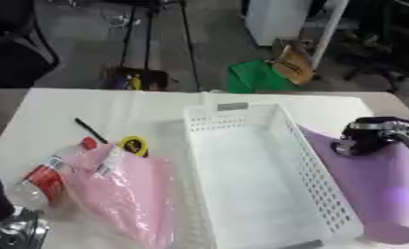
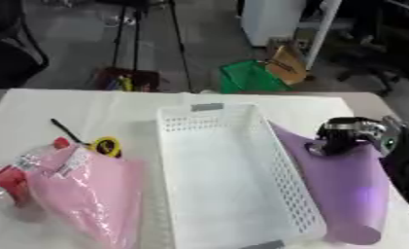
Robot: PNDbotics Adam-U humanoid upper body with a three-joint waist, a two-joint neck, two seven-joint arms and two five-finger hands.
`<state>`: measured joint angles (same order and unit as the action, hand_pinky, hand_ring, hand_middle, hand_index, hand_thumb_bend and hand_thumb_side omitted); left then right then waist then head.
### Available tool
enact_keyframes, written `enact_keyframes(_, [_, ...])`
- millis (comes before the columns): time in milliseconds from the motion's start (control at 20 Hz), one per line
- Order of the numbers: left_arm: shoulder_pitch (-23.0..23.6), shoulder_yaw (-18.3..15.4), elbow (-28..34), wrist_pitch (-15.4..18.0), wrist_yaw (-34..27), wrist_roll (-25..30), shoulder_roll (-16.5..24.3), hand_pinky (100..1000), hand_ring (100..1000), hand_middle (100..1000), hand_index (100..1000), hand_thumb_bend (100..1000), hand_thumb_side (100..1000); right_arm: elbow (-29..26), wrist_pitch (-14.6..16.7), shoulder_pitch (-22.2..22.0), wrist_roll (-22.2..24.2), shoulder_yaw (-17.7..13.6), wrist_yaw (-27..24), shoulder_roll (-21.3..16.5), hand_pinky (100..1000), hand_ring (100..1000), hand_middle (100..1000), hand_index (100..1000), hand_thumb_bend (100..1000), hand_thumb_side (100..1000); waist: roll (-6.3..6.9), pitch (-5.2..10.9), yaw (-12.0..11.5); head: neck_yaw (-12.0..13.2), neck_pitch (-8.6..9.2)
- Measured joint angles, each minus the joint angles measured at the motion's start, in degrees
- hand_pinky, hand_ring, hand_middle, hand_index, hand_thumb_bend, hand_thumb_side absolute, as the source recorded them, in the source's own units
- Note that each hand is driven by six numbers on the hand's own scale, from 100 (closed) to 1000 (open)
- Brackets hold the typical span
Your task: Pick up objects on the table and place them in the box.
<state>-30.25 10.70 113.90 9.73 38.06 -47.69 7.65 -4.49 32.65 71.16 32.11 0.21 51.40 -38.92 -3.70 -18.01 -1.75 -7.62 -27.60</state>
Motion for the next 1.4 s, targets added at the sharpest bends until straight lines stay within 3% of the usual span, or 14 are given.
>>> enact_keyframes(600, [-0.5, 0.1, 0.0, 0.0, 0.0, 0.0, 0.5, 681, 652, 739, 752, 100, 970, -3.2, 0.0, -3.1, 0.0, 1.7, 0.0, -3.1, 100, 100, 100, 428, 100, 517, -0.93, -0.58, -1.1, -1.5, 0.99])
enact_keyframes(1400, [-0.9, 0.3, 0.0, -0.2, -0.2, 0.3, 0.6, 681, 652, 740, 751, 100, 971, -5.3, 0.0, -4.5, 0.0, 2.3, -2.4, -4.7, 100, 100, 100, 423, 100, 509, -0.95, -0.81, -1.4, -1.7, 1.46])
